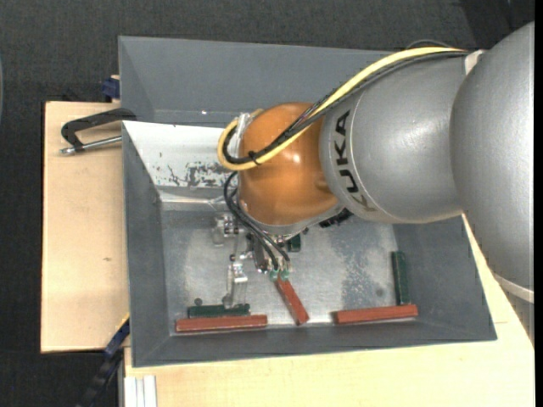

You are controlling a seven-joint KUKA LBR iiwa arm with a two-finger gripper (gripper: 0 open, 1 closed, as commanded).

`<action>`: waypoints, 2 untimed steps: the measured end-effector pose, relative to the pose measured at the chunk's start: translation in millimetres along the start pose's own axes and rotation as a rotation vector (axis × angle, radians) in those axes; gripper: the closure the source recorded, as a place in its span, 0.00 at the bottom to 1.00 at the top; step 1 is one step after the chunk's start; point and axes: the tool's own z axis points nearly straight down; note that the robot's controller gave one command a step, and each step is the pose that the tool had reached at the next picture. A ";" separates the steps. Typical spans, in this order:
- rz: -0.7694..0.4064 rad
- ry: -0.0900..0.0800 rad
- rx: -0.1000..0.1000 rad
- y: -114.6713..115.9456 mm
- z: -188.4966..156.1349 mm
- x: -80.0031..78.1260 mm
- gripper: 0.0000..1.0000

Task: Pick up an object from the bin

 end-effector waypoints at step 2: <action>-0.324 0.005 0.000 -16.7 39.7 10.5 0.00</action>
Offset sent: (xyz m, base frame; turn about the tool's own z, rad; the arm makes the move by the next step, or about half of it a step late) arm -0.0117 -0.0303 -0.0507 -0.3646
